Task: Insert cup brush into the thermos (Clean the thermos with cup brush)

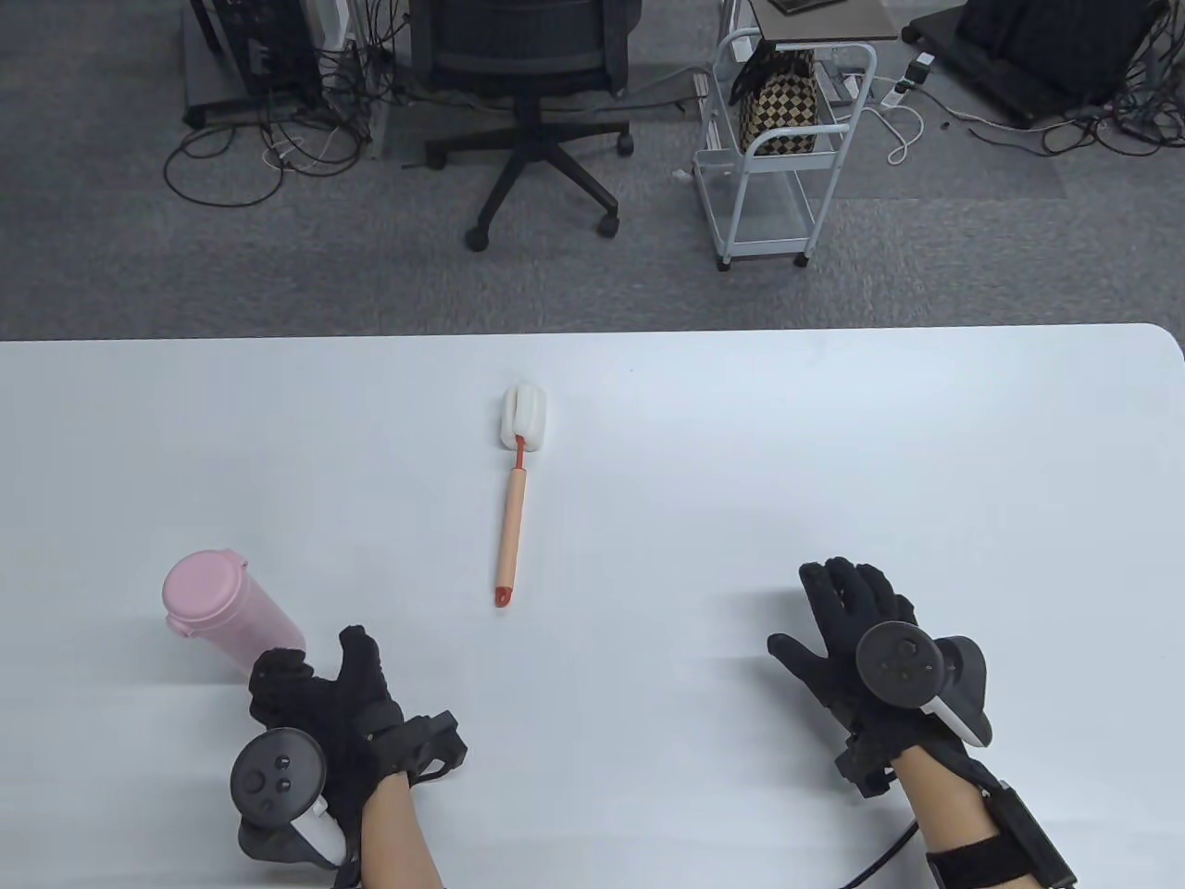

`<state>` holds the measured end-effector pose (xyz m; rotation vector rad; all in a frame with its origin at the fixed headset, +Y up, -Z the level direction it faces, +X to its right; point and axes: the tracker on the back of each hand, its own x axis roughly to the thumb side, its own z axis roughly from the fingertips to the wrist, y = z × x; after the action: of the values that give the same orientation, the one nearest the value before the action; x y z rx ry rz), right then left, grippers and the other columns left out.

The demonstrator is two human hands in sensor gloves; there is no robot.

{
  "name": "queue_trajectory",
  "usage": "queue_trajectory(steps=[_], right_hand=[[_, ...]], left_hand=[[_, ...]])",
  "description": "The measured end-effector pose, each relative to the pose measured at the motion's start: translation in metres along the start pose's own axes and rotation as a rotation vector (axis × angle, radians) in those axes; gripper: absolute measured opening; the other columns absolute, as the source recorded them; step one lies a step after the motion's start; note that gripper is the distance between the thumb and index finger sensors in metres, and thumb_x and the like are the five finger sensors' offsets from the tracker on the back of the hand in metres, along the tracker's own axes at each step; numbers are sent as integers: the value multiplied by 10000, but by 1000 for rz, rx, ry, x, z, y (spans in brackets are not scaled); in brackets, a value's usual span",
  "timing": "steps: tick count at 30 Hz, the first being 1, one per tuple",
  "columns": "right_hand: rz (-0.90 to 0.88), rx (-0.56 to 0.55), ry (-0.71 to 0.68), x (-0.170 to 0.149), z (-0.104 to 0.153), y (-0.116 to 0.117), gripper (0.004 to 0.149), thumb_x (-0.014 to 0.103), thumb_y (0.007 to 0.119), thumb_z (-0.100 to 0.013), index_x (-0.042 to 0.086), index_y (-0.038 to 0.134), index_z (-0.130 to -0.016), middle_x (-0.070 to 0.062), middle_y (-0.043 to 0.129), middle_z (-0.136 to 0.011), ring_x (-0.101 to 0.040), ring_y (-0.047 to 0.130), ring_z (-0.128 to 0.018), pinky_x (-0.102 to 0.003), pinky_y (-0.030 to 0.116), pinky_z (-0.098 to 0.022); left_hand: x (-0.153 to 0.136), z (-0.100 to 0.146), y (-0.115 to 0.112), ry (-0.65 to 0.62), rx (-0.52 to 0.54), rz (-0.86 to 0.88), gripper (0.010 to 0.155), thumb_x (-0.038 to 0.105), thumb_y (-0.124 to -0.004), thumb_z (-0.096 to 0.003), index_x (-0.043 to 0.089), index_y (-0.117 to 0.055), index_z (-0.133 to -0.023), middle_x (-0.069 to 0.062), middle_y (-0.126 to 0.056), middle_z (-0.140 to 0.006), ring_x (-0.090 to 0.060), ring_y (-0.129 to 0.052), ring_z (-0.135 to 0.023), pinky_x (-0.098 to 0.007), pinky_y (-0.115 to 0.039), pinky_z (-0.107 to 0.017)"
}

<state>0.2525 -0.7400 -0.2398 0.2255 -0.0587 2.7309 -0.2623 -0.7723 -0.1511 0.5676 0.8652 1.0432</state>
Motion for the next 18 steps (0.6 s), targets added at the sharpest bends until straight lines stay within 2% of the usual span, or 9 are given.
queue_trajectory(steps=[3,5,7,12,18], right_hand=[[-2,5,6,-1,-1,1,837,643,786,-529,194,461,-1156,-200,427,-1193,-537,400,-1086,-724,384,-700],[-1,8,10,-1,-1,1,840,644,787,-528,193,459,-1157,-200,426,-1193,-536,400,-1086,-724,384,-699],[0,10,11,0,-1,1,840,645,786,-528,193,461,-1157,-201,427,-1192,-537,404,-1084,-723,387,-699],[4,21,19,0,0,1,841,646,784,-530,192,457,-1158,-202,426,-1192,-539,404,-1084,-724,388,-698],[-7,27,36,-2,-1,0,844,644,789,-527,194,456,-1158,-202,422,-1193,-539,400,-1085,-725,382,-699]], left_hand=[[-3,-4,5,19,28,30,1011,671,-850,-558,240,-80,-1051,-64,-190,-1141,-292,-426,-971,-416,-585,-652],[-6,-10,6,35,17,46,1064,669,-857,-558,237,-15,-1044,-53,-62,-1161,-334,-239,-1069,-498,-492,-729],[-9,-16,7,61,1,80,1069,661,-860,-567,244,3,-1038,-36,-10,-1170,-347,-85,-1101,-570,-388,-772],[-13,-32,7,87,-44,125,1022,636,-875,-582,290,-27,-1036,24,14,-1182,-294,-3,-1123,-599,-270,-796],[-10,-49,2,88,-95,87,998,620,-914,-549,337,-75,-1010,68,-75,-1194,-245,-77,-1146,-583,-232,-807]])
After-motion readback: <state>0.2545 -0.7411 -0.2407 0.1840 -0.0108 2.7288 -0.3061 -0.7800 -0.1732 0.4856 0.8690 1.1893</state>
